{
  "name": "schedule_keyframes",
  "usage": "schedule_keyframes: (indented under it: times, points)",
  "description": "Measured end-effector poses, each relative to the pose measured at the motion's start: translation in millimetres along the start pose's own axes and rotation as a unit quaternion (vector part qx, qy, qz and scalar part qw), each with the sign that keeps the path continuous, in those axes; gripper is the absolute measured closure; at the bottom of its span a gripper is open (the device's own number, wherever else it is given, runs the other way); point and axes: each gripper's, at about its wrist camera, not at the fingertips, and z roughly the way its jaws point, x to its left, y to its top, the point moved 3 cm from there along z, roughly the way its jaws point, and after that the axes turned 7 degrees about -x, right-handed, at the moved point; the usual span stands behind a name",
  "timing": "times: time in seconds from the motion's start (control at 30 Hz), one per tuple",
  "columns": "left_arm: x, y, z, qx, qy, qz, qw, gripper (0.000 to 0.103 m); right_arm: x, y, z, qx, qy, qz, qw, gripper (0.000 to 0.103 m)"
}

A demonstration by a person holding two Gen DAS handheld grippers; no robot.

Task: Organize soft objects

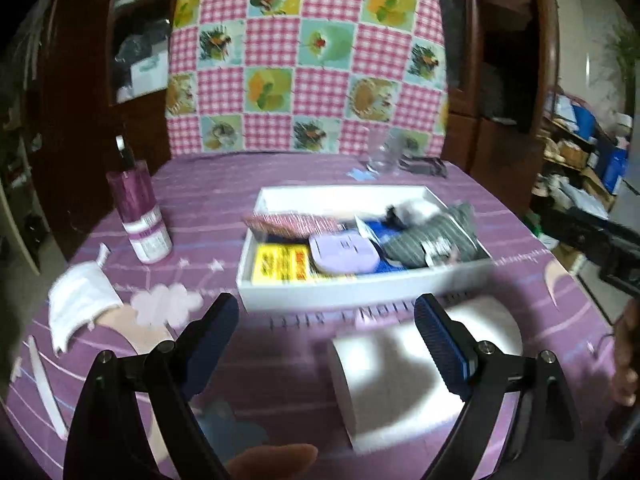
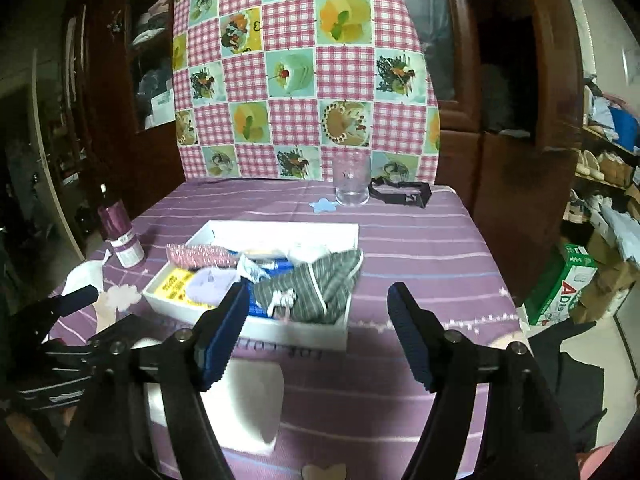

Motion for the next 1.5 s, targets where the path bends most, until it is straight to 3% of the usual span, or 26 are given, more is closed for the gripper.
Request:
schedule_keyframes:
  times: [0.1,0.2,0.43,0.6,0.7,0.8,0.87,1.5]
  points:
    - [5,-15,2,0.002,-0.011,-0.016,0.9998,0.013,3,-18,6,0.000,-0.007,-0.004,1.000,0.031]
    - [7,-26,7,0.016,0.015,-0.006,0.9998,0.013,6,-34,14,0.009,-0.017,-0.006,1.000,0.031]
    - [1,-27,4,-0.016,0.037,0.018,0.9990,0.013,17,-41,18,0.001,-0.030,-0.038,0.999,0.031]
    - [2,-23,-3,-0.036,0.027,0.008,0.9990,0.013,25,-48,27,0.020,-0.026,-0.057,0.998,0.031]
    - [-1,-26,7,-0.010,0.026,0.017,0.9995,0.012,27,-50,28,0.027,-0.018,-0.059,0.998,0.030]
    - [5,-28,9,-0.005,0.012,-0.009,0.9999,0.011,25,-51,28,0.031,-0.014,-0.050,0.998,0.028]
    - [5,-28,10,-0.001,0.022,-0.011,0.9997,0.000,23,-51,29,0.033,-0.017,-0.047,0.998,0.025]
    - [0,-29,10,-0.002,0.020,-0.001,0.9998,0.000,21,-52,29,0.037,-0.017,-0.039,0.998,0.021]
